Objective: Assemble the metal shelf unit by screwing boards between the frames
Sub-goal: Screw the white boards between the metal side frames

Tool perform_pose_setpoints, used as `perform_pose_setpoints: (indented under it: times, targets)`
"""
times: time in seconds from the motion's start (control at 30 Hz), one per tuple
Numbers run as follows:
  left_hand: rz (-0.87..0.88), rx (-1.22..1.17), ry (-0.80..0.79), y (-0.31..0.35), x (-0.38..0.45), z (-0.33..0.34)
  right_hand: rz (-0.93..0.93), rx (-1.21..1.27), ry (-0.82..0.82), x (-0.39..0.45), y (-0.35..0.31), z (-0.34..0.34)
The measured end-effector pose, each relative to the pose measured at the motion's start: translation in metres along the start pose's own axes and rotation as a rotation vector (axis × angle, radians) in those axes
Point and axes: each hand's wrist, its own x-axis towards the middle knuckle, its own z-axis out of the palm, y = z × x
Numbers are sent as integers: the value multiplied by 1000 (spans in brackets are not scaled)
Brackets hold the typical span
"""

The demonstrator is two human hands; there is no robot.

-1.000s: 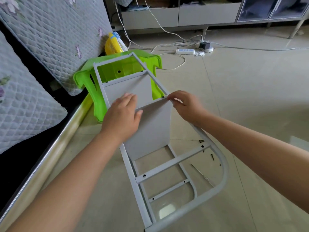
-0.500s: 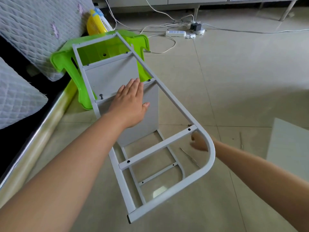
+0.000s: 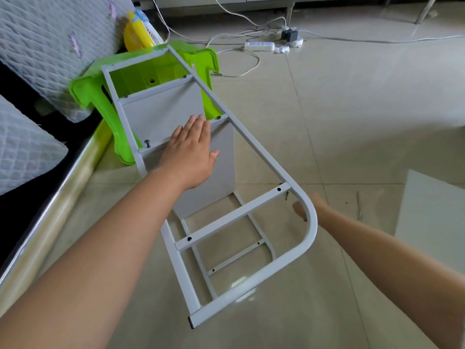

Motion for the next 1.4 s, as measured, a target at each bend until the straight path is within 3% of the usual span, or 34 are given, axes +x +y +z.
perform_pose_setpoints:
  times: [0.17,0.27,0.4,0.57,0.67,0.73,0.83,0.93,1.0,1.1,1.4]
  targets:
    - [6,-17,-2,-4,1,0,-149,759,369,-29,-50,-79]
    - [14,12,-2,-6,0,-2,-334,931,490,-53,-86,-112]
    - [18,25,-4,-17,-5,0,-549,536,624,-80,-134,-127]
    - [-7,64,5,-36,-15,0,-719,267,570,-90,-183,-118]
    - [40,9,128,-42,-24,-2,-776,226,489,-82,-200,-105]
    - [108,-43,317,-45,-30,-2,-778,237,484,-77,-204,-100]
    - [4,-123,456,-57,-33,0,-782,217,502,-71,-205,-98]
    - [-254,-343,365,-62,-37,7,-803,187,543,-67,-207,-96]
    - [-334,-499,309,-64,-34,14,-790,166,576,-65,-209,-95]
    - [-366,-730,268,-65,-30,17,-788,158,570,-66,-209,-100]
    - [-303,-810,305,-79,-32,22,-1067,317,525,-109,-231,-132]
